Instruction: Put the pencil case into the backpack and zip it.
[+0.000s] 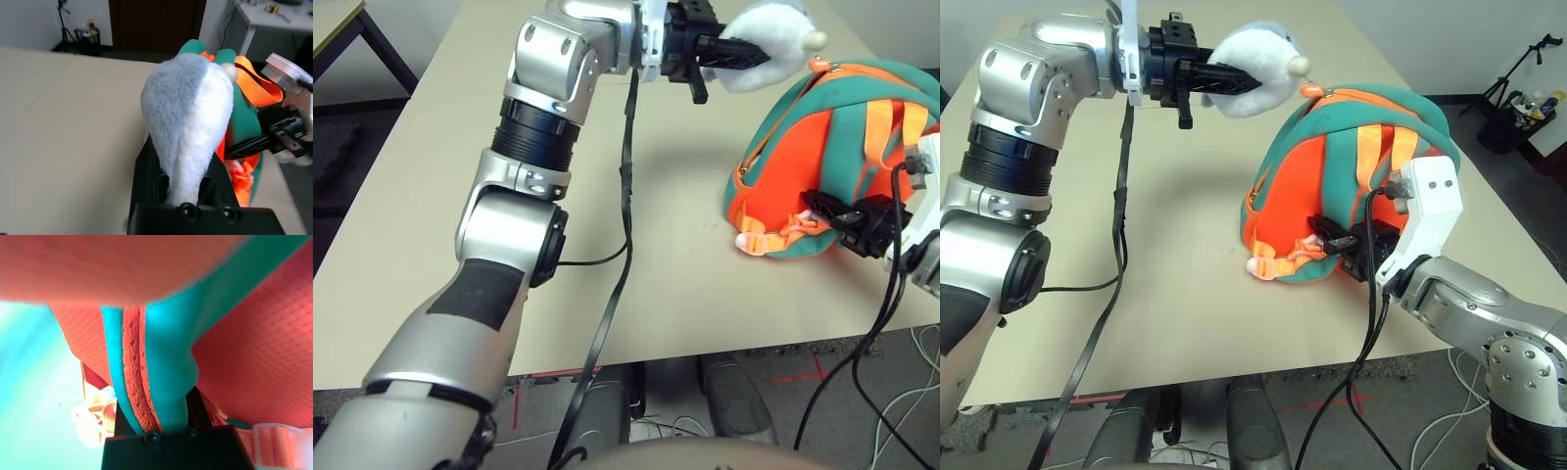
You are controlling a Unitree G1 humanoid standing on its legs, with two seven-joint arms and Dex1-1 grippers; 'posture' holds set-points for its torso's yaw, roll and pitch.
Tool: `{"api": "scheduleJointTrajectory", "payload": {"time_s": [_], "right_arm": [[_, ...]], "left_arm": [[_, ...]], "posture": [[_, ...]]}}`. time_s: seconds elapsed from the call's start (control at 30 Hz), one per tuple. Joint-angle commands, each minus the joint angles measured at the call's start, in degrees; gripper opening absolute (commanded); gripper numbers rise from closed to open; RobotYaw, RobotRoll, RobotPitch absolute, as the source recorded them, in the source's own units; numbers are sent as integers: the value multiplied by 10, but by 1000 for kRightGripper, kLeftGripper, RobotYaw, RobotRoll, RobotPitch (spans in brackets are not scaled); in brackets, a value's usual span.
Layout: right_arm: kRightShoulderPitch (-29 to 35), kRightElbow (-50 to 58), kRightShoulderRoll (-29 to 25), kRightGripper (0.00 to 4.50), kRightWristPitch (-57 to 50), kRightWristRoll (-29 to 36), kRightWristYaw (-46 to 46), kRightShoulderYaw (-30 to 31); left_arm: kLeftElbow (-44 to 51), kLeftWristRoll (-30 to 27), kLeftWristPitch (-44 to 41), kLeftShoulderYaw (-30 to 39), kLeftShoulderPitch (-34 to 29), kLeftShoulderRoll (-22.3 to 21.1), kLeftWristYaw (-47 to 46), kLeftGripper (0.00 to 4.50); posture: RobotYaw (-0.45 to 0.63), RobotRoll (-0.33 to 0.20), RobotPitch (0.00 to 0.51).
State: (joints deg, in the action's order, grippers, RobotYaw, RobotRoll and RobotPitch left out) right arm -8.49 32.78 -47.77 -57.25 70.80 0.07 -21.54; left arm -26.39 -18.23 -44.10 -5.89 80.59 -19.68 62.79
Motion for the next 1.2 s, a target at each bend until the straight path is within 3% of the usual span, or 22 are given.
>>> {"api": "scheduleJointTrajectory", "payload": {"time_s": [0.03, 0.33, 0.5, 0.77, 1.2], "right_arm": [[18, -8, 5, 171, -11, -8, 3, 6], [24, -11, 14, 171, -3, -25, 12, 8], [22, -13, 21, 171, -1, -33, 15, 10], [2, -25, 41, 171, 6, -63, 27, 28], [-23, -37, 78, 171, 17, -116, 48, 41]], "left_arm": [[48, -31, -72, 36, -26, -28, -22, 303], [188, -130, -235, 68, -141, -84, -51, 303], [249, -153, -278, 61, -203, -73, -105, 302], [236, -139, -250, 20, -295, -28, -163, 283], [179, -95, -182, -105, -372, -2, -142, 283]], "posture": [[-189, 0, 190], [-188, 0, 188], [-186, 0, 188], [-188, 0, 178], [-200, 0, 142]]}}
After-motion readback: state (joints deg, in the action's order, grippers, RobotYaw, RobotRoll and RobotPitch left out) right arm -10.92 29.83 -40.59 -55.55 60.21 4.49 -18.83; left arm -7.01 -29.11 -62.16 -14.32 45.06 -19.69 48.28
